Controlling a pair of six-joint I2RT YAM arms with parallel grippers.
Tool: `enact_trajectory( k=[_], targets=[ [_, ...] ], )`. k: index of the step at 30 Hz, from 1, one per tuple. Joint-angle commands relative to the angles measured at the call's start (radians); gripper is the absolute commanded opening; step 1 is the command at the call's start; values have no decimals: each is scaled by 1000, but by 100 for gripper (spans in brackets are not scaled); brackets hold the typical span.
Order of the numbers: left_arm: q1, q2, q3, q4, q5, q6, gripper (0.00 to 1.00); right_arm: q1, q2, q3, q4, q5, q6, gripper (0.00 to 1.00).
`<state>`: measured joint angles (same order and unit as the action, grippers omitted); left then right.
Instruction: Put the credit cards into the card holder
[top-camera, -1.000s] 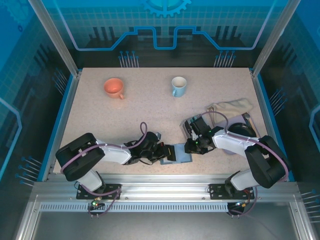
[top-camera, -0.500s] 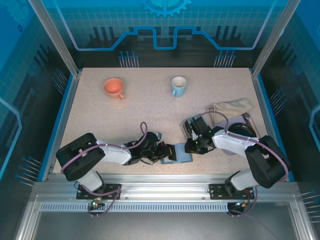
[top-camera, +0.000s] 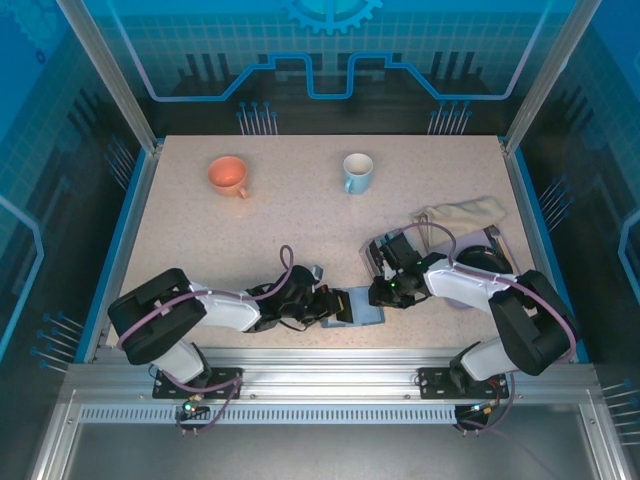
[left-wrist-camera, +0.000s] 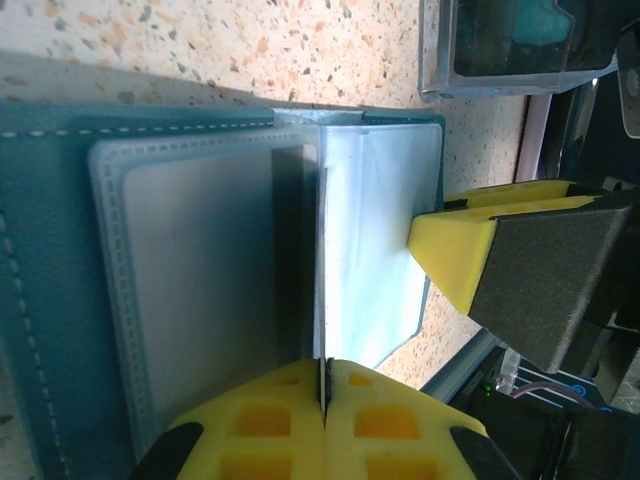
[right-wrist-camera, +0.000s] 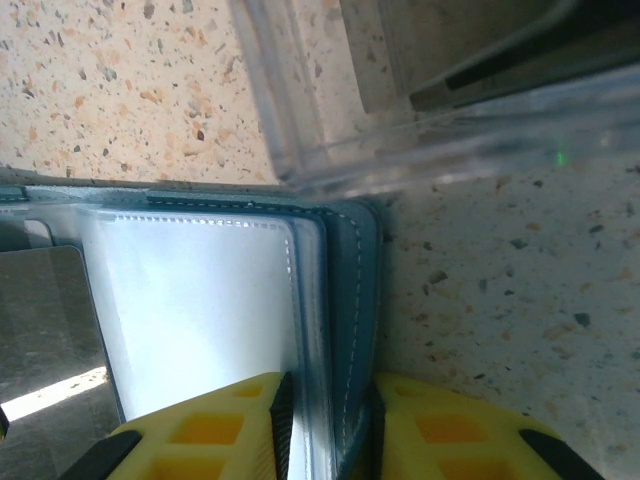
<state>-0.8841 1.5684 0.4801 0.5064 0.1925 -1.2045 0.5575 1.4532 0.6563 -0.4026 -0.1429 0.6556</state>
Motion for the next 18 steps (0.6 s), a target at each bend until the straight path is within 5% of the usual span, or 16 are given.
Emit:
enact_trajectory(
  k=[1,8,18],
  targets=[
    [-9,-47,-28,40,-38,15,0,20,64,-32,-2,-3,13,27],
    [-10,-95,-20,-21,-60,40,0,19,67,-28,-2,-2,12,27],
    [-10,25,0,91,-9,16,0,19,67,-30,1,-4,10,27]
  ],
)
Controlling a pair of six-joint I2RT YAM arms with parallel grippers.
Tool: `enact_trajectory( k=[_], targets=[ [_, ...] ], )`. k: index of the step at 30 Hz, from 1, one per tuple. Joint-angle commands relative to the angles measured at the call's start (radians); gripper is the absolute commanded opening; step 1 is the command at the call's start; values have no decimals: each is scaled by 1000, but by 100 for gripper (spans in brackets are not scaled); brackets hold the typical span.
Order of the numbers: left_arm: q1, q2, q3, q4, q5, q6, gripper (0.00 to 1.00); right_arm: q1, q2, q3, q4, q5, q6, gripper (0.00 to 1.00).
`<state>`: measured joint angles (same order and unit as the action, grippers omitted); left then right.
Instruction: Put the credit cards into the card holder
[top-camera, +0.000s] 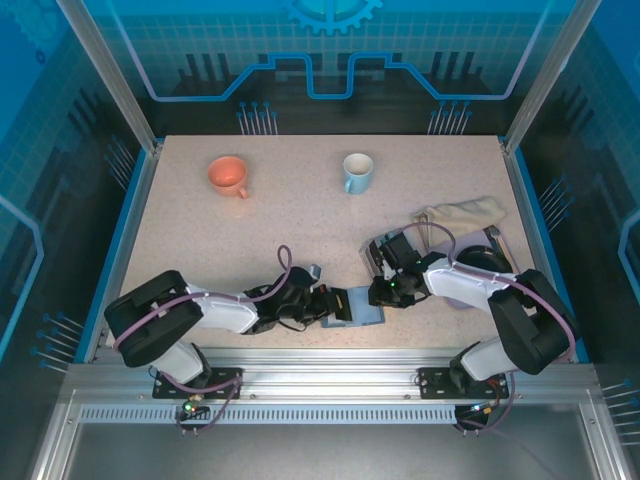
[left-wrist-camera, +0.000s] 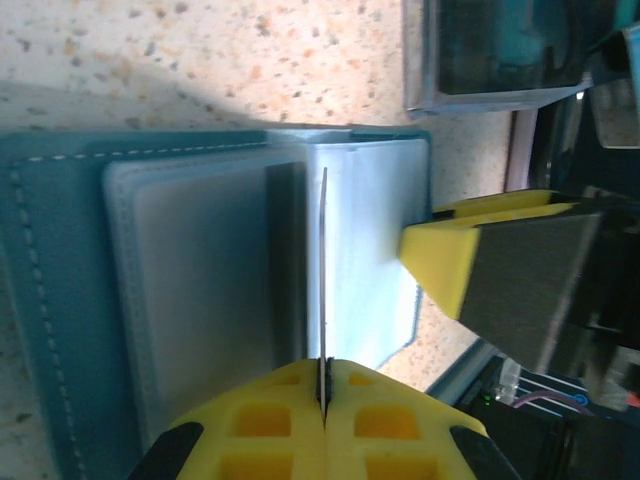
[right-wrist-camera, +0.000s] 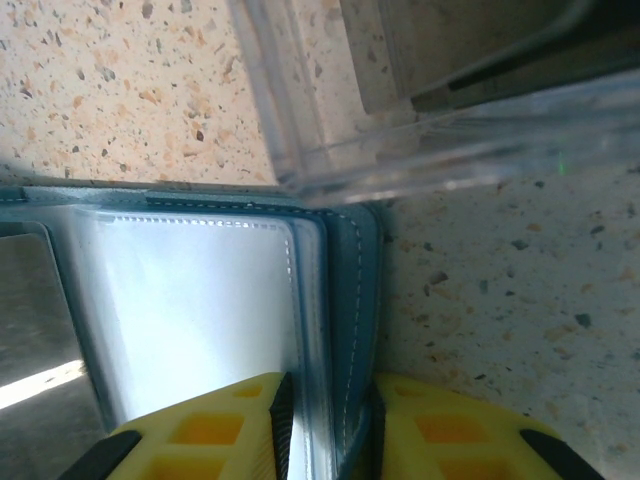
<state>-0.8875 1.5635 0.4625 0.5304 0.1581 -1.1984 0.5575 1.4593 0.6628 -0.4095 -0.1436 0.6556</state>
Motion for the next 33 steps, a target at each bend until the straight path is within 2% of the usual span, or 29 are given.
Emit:
enact_trajectory(
  k=[1,9,23,33],
  targets=[
    [-7,41,23,68,30,8,0,18,61,-41,8,-4,10,27],
    [-7,58,-2,133,38,-17,0,19,68,-48,15,-7,11,27],
    [-8,-20,-5,58,6,8,0,19,73,-41,12,-5,13,27],
    [-8,24,15,56,19,-1,0,19,71,-39,9,-5,13,27]
  ],
)
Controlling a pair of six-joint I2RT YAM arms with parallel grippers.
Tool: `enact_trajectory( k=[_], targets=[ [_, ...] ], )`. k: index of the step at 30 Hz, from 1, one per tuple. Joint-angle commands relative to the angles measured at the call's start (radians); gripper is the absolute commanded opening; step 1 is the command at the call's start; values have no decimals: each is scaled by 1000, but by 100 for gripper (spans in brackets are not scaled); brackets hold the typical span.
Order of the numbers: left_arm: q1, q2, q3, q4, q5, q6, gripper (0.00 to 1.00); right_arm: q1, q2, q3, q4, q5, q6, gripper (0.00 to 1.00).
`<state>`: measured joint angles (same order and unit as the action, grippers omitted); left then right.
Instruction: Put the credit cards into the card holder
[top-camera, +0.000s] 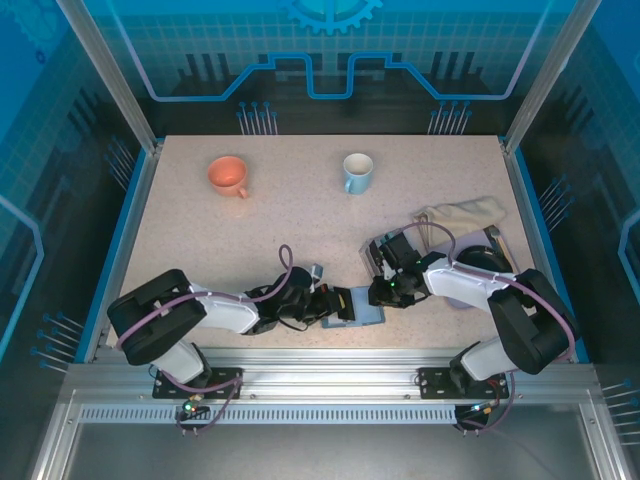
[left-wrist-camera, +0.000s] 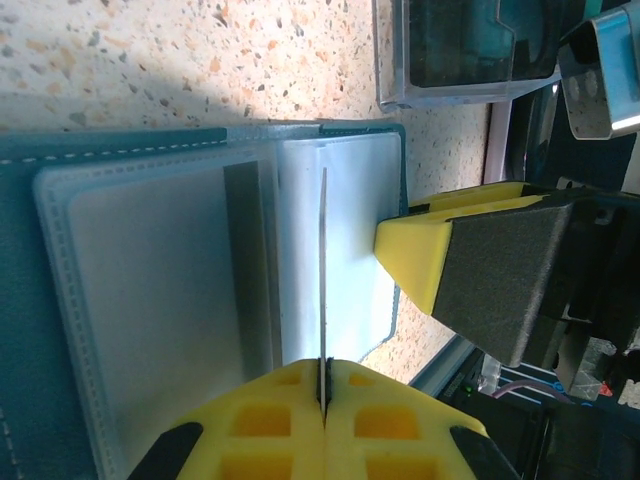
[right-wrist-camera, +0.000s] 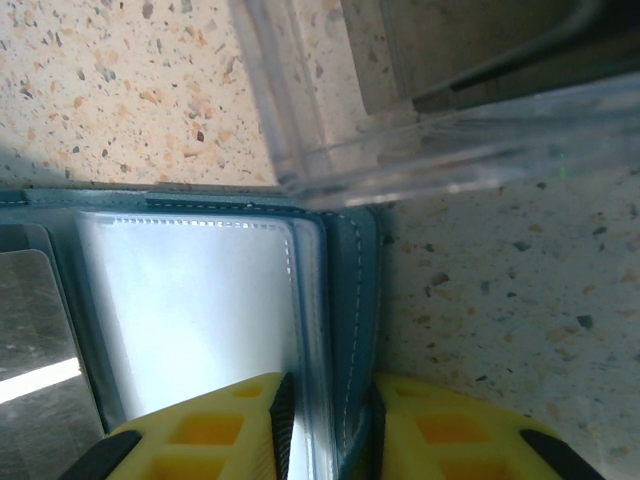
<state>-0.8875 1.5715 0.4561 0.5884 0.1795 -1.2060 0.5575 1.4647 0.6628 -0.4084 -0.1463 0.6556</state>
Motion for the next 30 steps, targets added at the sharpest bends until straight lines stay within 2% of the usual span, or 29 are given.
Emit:
enact_trajectory(
  k=[1,8,16,30],
  targets=[
    [-9,20,23,-2,-1,7,0,20,67,-39,8,-3,12,27],
    [-8,65,33,25,18,-3,0,18,69,-40,14,-5,13,27],
    [-16,146,39,145,58,-34,0,18,74,-48,24,-16,16,27],
    [-34,214,113,90,61,-49,0,21,65,-52,28,-28,25,27]
  ],
)
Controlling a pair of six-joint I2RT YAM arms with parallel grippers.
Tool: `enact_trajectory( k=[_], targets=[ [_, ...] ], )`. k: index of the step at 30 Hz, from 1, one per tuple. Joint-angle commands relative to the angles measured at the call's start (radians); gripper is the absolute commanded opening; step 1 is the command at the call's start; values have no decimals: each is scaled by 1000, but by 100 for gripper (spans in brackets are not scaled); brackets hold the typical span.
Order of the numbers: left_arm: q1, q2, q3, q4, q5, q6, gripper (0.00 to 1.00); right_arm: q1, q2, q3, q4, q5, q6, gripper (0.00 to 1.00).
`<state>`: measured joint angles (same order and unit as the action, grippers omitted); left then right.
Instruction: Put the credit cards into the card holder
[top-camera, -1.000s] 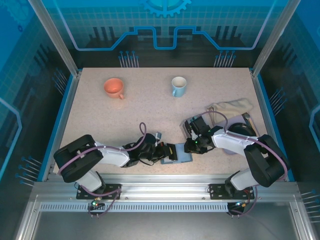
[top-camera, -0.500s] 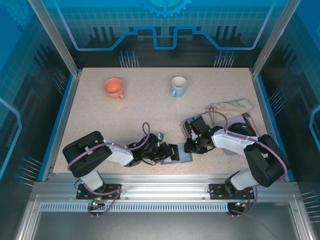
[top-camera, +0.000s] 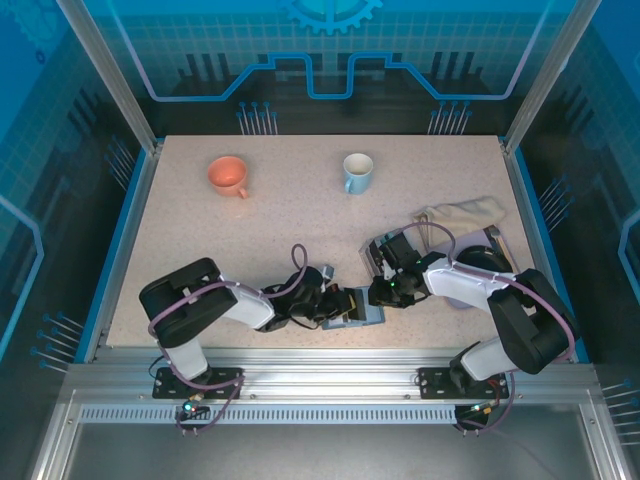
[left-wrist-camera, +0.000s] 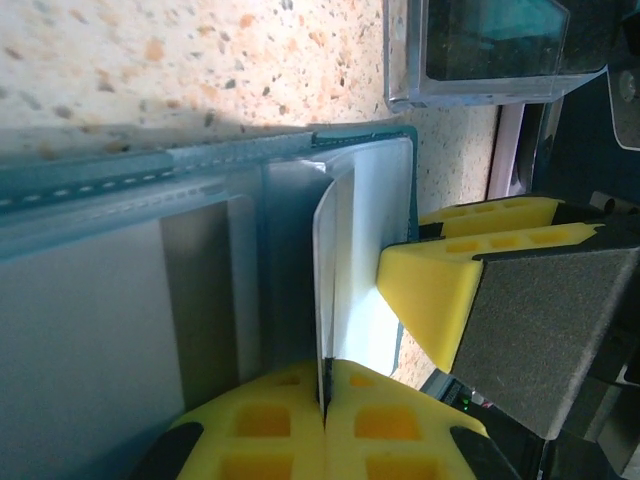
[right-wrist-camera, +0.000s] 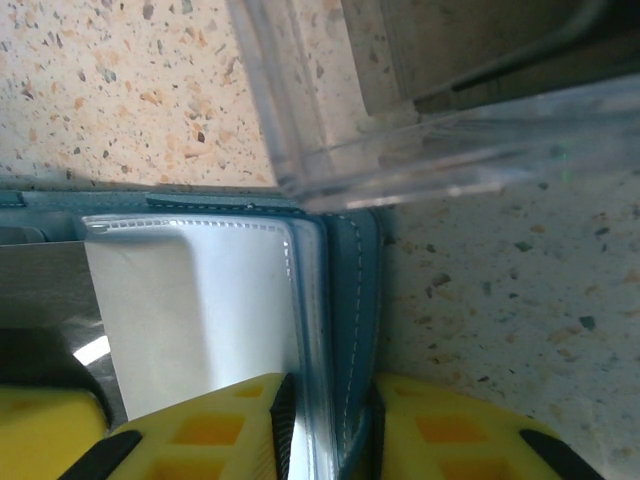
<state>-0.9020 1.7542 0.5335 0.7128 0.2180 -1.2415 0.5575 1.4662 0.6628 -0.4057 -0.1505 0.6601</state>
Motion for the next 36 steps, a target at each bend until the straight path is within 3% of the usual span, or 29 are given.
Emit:
enact_trajectory(
  k=[1,14,22,28,36],
  targets=[
    [-23,34,46,-46,22,-10,1,21,62,-53,26,-26,22,27],
    [-32,-111,56,-348,-78,46,26,20,42,-49,10,-12,19,28],
    [-32,-78,89,-326,-53,63,3,20,48,-43,13,-22,19,28],
    [-37,-11,143,-317,-30,66,0,21,43,-56,29,-43,29,28],
    [-44,32,166,-313,-18,61,4,20,13,-72,46,-57,50,27]
  ],
)
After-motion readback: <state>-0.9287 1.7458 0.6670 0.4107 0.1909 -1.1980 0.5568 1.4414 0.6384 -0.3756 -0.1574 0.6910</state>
